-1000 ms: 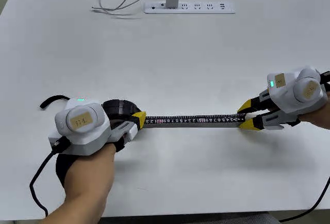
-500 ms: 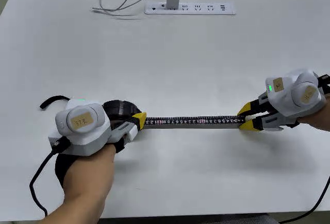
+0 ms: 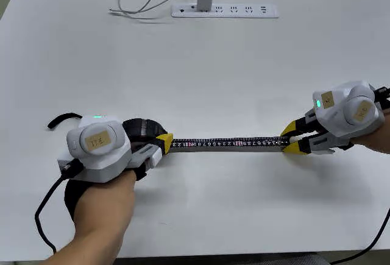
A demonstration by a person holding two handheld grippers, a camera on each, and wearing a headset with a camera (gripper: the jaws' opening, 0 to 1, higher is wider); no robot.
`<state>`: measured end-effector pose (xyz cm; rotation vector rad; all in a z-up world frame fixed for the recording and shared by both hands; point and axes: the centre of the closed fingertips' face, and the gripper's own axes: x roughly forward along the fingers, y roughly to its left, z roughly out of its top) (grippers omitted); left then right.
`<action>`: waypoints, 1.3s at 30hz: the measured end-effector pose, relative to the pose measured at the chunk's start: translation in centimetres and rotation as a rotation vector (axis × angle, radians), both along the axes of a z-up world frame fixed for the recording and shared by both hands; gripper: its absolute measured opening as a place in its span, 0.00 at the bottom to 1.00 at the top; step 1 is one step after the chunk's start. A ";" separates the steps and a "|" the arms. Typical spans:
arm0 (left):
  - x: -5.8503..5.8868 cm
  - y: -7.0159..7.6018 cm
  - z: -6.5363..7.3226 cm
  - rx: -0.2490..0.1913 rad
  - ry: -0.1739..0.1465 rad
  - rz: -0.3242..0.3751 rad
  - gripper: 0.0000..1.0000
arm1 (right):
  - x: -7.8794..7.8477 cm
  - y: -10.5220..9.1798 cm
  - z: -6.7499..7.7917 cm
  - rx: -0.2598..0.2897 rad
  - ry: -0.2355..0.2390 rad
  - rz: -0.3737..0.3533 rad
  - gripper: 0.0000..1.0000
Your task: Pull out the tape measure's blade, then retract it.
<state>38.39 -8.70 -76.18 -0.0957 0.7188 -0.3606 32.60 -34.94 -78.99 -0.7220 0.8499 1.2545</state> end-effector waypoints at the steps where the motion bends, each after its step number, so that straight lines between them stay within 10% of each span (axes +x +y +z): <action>1: 0.0 0.0 0.0 -0.002 0.001 -0.001 0.58 | 0.0 0.0 0.0 0.000 0.000 0.000 0.11; 39: -0.2 0.0 0.0 -0.048 0.012 0.000 0.58 | 1.1 2.9 0.7 0.042 -0.016 0.011 0.11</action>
